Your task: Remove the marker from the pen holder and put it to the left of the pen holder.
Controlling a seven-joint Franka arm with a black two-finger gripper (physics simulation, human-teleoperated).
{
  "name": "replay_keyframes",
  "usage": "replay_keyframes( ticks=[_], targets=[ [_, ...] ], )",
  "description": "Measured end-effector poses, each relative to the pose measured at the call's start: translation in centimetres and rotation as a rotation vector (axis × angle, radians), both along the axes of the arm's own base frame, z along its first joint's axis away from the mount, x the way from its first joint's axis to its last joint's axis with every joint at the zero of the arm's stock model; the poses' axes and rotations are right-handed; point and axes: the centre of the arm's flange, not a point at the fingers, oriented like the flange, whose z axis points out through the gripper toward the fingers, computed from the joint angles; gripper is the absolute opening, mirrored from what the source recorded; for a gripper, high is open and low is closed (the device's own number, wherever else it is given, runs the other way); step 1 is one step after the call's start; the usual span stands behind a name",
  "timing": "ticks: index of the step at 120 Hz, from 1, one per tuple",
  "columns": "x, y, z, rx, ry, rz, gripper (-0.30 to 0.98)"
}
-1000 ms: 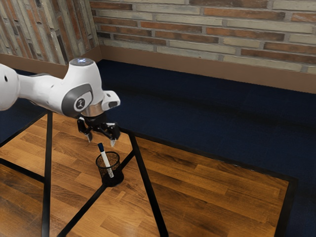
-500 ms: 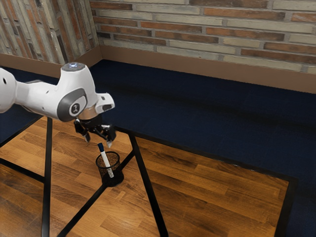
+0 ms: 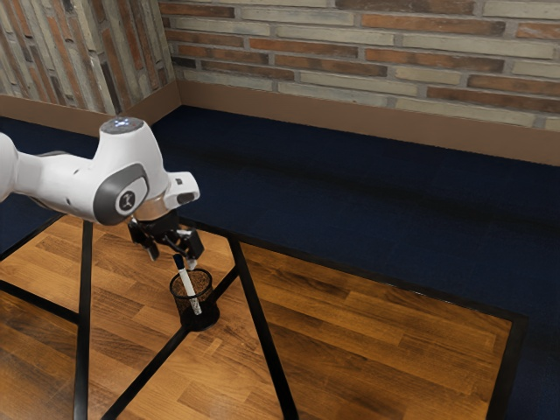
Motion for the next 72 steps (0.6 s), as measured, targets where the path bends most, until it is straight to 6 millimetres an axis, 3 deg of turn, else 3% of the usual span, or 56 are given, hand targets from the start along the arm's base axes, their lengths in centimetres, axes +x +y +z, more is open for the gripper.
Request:
replay_keyframes(
  ticks=[27,72],
  targets=[
    [0.2,-1.2,0.2,0.004,0.003,-0.034,0.36],
    [0.2,-1.3,0.3,0.011,0.004,-0.046,0.02]
  ],
)
